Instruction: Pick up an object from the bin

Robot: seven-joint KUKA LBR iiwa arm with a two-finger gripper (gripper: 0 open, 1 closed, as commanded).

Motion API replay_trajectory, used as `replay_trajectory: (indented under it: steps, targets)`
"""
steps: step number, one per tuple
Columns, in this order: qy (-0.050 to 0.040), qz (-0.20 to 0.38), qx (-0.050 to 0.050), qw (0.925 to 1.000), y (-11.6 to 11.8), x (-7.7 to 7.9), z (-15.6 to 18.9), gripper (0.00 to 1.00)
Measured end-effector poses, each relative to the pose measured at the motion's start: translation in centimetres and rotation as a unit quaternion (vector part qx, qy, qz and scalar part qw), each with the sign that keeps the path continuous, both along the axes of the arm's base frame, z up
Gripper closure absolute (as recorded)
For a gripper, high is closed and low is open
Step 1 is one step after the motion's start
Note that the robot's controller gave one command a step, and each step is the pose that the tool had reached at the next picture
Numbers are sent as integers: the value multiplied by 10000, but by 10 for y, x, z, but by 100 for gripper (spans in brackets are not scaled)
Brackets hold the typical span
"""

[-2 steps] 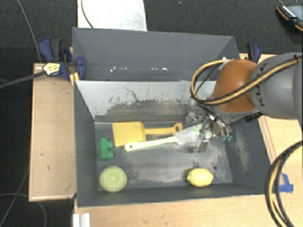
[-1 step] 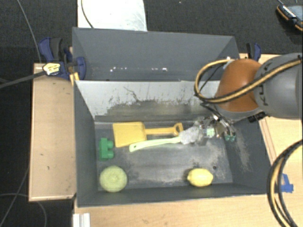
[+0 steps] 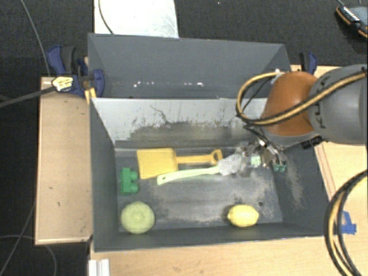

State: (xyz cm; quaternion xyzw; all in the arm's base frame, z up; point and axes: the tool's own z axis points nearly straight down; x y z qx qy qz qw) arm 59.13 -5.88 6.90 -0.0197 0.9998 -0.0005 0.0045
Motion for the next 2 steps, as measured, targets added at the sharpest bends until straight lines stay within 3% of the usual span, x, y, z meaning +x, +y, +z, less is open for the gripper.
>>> replay_trajectory:
  steps: [1,2]
  targets:
    - [37,2,5,10000,0,-2,37,100]
    - [6,4,1,10000,0,0,73,100]
